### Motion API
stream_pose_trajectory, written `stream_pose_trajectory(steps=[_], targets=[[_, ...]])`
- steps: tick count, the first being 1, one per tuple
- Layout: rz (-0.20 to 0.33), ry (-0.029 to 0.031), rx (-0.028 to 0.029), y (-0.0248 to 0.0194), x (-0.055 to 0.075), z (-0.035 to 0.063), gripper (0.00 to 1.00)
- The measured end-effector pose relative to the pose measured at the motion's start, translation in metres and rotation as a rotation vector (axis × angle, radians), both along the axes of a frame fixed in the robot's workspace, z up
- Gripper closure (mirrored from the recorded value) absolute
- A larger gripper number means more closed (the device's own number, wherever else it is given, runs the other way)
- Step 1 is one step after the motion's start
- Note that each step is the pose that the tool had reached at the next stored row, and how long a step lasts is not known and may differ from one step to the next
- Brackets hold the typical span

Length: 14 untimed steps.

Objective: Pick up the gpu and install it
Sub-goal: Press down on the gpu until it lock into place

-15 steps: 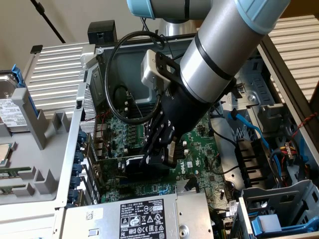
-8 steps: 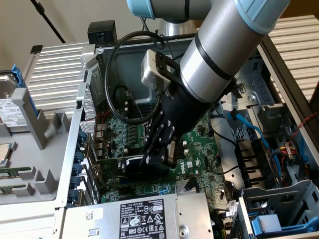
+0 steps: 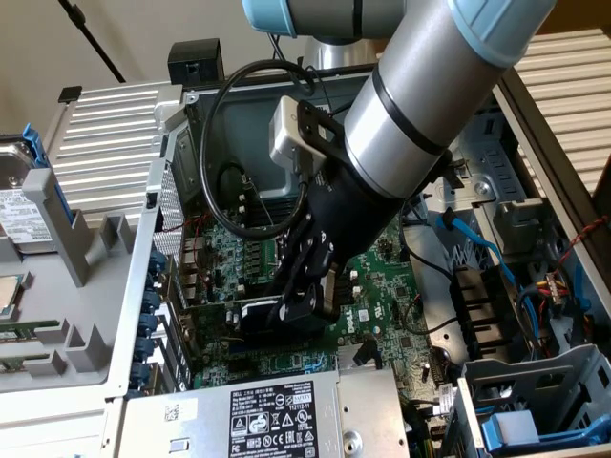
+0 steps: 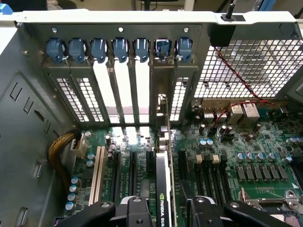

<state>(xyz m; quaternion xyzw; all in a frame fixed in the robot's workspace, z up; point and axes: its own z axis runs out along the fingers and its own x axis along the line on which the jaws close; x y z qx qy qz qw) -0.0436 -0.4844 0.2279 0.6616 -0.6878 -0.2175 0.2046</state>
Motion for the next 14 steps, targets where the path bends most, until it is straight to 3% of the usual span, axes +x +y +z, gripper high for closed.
stream_pose_trajectory(steps=[1, 9, 14], targets=[[0.000, 0.0000, 0.0001, 0.0000, 0.000, 0.0000, 0.60], [0.000, 0.0001, -0.0005, 0.0000, 0.000, 0.0009, 0.60], [0.000, -0.0010, -0.0002, 0.0000, 0.000, 0.0145, 0.60]])
